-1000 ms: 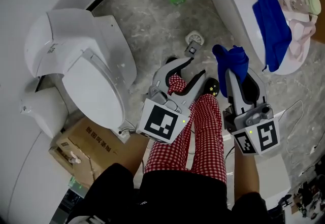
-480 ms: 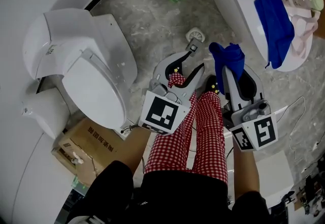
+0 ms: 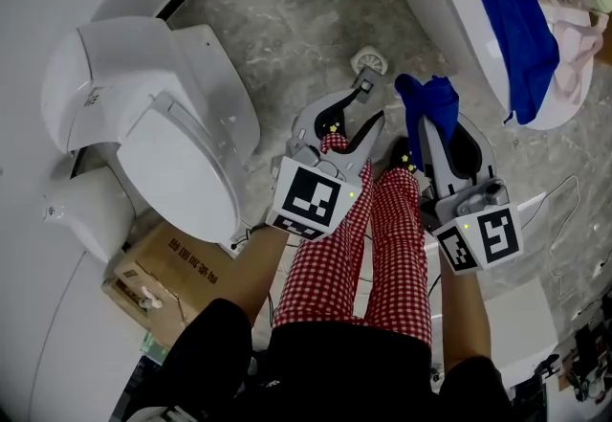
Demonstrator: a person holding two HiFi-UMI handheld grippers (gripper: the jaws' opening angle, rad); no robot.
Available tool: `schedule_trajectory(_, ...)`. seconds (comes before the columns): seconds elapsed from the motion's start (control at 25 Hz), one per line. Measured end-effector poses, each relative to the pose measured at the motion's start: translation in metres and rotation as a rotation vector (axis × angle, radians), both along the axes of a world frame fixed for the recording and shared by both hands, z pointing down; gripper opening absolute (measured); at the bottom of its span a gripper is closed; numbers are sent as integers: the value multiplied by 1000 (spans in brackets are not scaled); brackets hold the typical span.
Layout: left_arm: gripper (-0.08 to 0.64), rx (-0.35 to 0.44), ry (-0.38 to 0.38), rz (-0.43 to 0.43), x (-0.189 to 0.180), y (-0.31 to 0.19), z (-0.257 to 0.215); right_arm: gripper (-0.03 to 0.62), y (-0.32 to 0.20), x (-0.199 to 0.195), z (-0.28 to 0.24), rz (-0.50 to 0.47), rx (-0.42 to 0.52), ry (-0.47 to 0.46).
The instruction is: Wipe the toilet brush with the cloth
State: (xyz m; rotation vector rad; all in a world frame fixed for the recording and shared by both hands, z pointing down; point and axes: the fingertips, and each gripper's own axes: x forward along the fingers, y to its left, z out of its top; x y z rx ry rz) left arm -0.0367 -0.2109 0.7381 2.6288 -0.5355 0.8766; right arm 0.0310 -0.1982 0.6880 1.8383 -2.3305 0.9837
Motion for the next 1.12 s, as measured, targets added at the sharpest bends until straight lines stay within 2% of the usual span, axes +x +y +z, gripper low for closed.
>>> schedule_trajectory(0.24, 150, -41, 12, -30, -3, -1, 12, 64, -3, -3, 8, 11, 2, -13)
schedule_trajectory(0.56, 150, -91, -26, -30, -8, 5, 45, 64, 4, -8, 28, -3, -27, 1)
schedule_trajectory(1.12, 150, -110, -100, -38, -11, 6, 81, 64, 8, -7, 47, -13, -43, 28)
